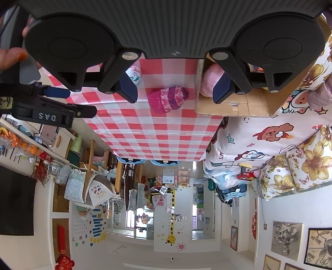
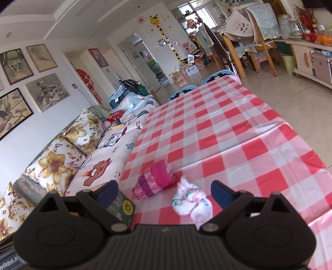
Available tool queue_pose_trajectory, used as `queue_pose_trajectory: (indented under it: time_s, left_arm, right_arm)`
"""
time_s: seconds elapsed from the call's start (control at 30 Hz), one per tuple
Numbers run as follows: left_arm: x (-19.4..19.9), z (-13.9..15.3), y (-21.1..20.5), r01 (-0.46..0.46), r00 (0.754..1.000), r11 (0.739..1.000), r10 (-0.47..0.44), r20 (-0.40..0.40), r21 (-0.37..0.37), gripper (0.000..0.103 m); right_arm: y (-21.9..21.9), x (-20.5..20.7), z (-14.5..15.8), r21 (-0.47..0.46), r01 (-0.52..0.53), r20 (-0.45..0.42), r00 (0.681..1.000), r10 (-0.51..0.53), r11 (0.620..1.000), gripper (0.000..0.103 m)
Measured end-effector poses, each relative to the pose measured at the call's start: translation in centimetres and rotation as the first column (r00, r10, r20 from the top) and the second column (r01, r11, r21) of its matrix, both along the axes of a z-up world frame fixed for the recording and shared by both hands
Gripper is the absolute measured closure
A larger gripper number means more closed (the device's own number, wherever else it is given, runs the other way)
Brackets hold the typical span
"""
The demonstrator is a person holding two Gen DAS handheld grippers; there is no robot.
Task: Organize soft objects
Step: 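Move the left tool to the pink knitted hat while the right tool moves to the white floral cloth, then close the left tool on the pink knitted hat while the right tool closes on the white floral cloth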
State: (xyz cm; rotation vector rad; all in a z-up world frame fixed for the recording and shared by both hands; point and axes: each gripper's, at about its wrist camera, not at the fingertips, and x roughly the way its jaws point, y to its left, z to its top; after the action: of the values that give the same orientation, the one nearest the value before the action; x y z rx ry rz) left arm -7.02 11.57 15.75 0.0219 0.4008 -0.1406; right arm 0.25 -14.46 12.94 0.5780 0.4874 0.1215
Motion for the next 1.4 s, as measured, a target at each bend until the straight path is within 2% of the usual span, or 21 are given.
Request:
queue_pose_trajectory:
  time_s: [0.23,0.33,0.57,0.83,1.13,1.27,1.4]
  left_arm:
    - [-0.3,-0.4,-0.4,0.033,0.999,0.999,-0.033,-0.001,0.016,0.005]
    - [-0.3,-0.3,-0.7,0.046,0.999,0.999,-0.046,0.001,0.022,0.0]
    - [-0.3,-0.6,-1.2,0.066,0.998,0.997,-0.066,-0.002,0.038,0.0]
    - [1.0,-1.3,-2.2,0.096,0.995,0.994,-0.096,-0.005,0.049,0.0]
    - [5.2,-5.2,-3.2,0.075,0.997,0.99,-0.074,-0.015,0.115,0.0]
    - [8.7,-6.7,-2.8,0.022,1.0,0.992,-0.019,-0.026,0.124,0.0]
    - [12.5,-7.2,-2.5,0.005,0.999,0.993,0.0,-0.04,0.115,0.0]
  right_arm:
    - [-1.5,-0.4,0.2,-0.002,0.017,0.021,1.0,-0.017,1.0,0.006]
    - [-2.4,-0.7,0.3,0.007,0.028,0.031,0.999,-0.028,1.0,0.006]
    - [-4.2,-1.0,0.1,0.04,0.057,0.038,0.998,-0.058,0.998,0.005]
    - [-6.0,-1.2,-0.1,0.022,0.087,0.049,0.995,-0.088,0.996,0.004]
    - [-8.1,-1.0,-1.3,-0.124,0.125,0.061,0.991,-0.118,0.984,0.002]
    - [-8.2,-0.3,-2.4,-0.14,0.091,0.033,0.996,-0.087,0.986,0.002]
    - [-7.3,1.0,-3.7,-0.148,0.033,-0.007,0.999,-0.034,0.988,0.002]
